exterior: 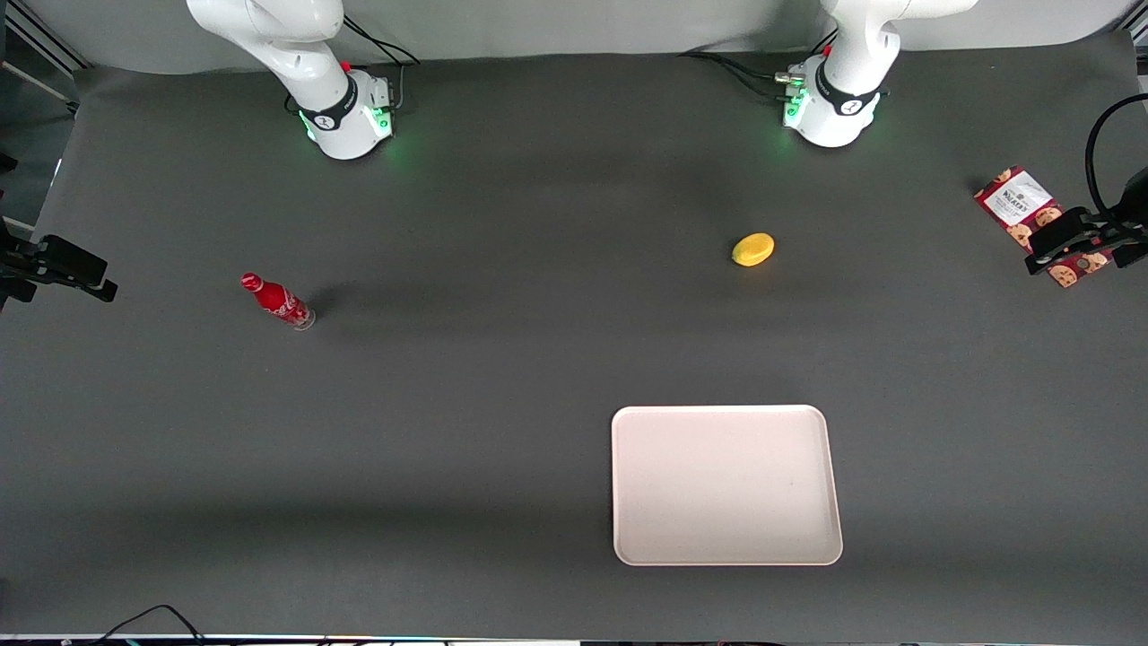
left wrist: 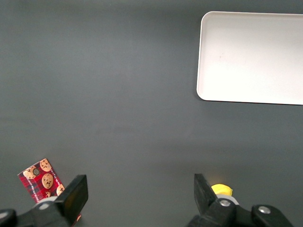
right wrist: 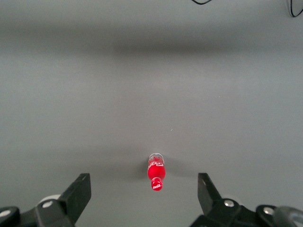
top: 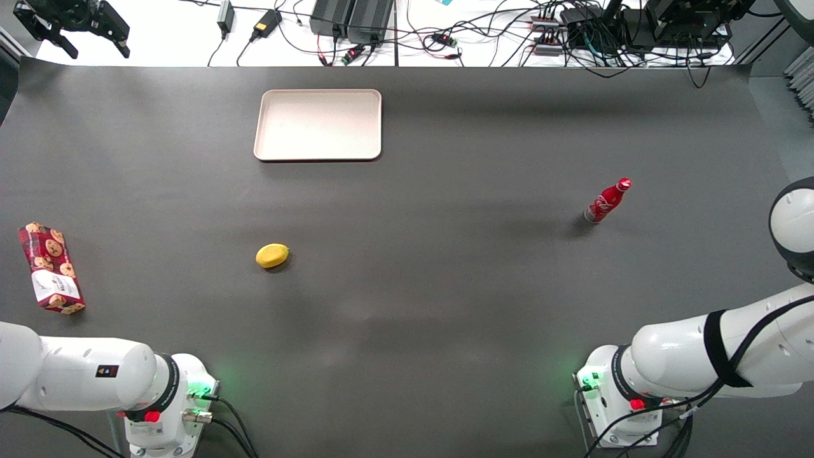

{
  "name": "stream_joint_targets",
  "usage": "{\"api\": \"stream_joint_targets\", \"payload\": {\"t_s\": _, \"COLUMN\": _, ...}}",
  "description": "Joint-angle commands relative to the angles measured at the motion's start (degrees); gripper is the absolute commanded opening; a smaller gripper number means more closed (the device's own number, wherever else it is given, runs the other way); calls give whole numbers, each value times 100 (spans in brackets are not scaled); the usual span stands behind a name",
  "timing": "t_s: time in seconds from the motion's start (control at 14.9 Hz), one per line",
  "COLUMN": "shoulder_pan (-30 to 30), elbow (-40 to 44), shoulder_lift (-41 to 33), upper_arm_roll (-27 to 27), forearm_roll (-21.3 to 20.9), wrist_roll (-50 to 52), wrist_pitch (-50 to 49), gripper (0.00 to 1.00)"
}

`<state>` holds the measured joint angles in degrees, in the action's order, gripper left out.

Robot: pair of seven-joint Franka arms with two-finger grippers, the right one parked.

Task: Place red cookie box on tray
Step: 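Lower the open left gripper around the upright red plaid cookie box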

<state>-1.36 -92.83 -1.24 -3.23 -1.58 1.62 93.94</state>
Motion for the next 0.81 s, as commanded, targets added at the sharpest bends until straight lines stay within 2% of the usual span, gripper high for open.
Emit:
{"api": "stream_joint_targets", "payload": {"t_s": 0.0, "shoulder_pan": 4, "elbow": 89, "shoulder_lift": 45, "upper_arm_roll": -2, "forearm_roll": -70, "wrist_roll": -100, "wrist_pitch": -16, "gripper": 100}}
{"api": "stream_joint_targets", "payload": {"t_s": 0.27, "shoulder_pan": 179, "elbow": -225, "shoulder_lift": 28, "upper_arm_roll": -19, "forearm_roll": 27, "wrist_roll": 48, "wrist_pitch": -261, "gripper": 100}}
{"api": "stream_joint_targets", "payload": {"t_s": 0.54, "shoulder_pan": 329, "elbow": -946, "shoulder_lift": -60, "upper_arm_roll": -1011, "forearm_roll": 27, "wrist_roll": 155, "wrist_pitch": -245, "gripper": 100}}
{"api": "stream_joint_targets", "payload": {"t_s": 0.74, "shoulder_pan": 355, "elbow": -1639, "shoulder_lift": -96, "upper_arm_roll": -1678, "forearm_roll": -297, "wrist_roll": 146, "wrist_pitch": 341, "gripper": 100}}
